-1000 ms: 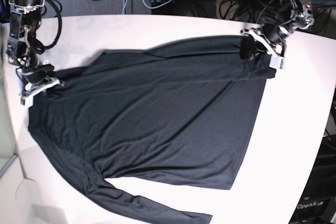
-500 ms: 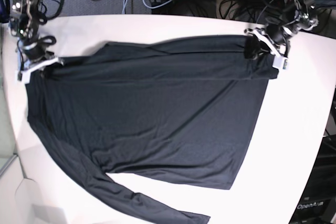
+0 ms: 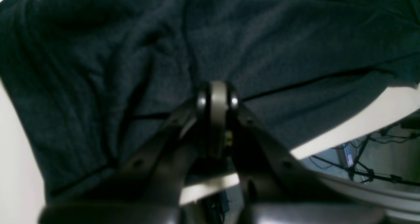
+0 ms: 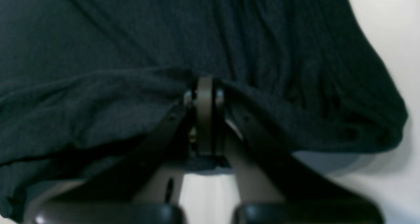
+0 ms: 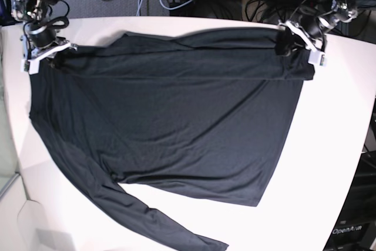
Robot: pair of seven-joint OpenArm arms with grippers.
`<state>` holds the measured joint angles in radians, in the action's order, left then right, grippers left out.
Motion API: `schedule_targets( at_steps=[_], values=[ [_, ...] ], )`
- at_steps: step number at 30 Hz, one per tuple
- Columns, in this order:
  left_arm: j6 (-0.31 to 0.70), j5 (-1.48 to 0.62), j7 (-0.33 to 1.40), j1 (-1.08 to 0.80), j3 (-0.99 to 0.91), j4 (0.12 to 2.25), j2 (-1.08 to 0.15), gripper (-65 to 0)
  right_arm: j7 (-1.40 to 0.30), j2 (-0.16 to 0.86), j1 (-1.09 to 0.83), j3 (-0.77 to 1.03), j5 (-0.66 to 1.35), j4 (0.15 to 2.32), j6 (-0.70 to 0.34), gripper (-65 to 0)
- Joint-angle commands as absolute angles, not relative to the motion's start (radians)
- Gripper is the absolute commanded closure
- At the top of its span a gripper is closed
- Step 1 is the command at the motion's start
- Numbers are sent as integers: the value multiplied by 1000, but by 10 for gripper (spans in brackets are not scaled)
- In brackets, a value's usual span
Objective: Fold the T-shirt properly
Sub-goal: 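Hold the shirt edge with both grippers and pull it taut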
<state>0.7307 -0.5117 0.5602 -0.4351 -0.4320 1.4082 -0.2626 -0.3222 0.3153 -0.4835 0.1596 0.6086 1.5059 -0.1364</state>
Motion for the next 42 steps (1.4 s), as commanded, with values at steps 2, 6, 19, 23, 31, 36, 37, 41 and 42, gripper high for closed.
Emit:
schedule_targets(
  at_steps=[2,6,19,23,31,36,37,41,42],
  values=[
    [682,-381,700,-476,-460,1392,-271,-18,-475,311,-522,148,581,1488,-119,-1],
    [682,-381,700,-476,-469,1392,-294,-18,-473,309,-538,148,581,1488,-120,-1],
    [682,-381,704,-438,-469,1392,-302,-17,-473,285,-535,147,579,1489,-122,-1],
    [682,-383,702,-414,-469,1392,-297,-17,-447,288,-516,147,579,1489,-122,-1],
    [682,-389,702,-394,-469,1420,-292,-16,-432,289,-503,153,578,1541,-122,-1],
    [682,-390,708,-395,-469,1477,-291,-16,-433,302,-503,153,578,1610,-122,-1],
    [682,-390,708,-397,-469,1486,-289,-16,-433,302,-503,153,578,1621,-122,-1],
    [682,-390,708,-398,-470,1529,-266,-15,-432,302,-490,154,578,1643,-122,-1],
    [682,-390,708,-398,-470,1538,-265,-15,-432,302,-487,154,578,1643,-122,-1]
  ],
)
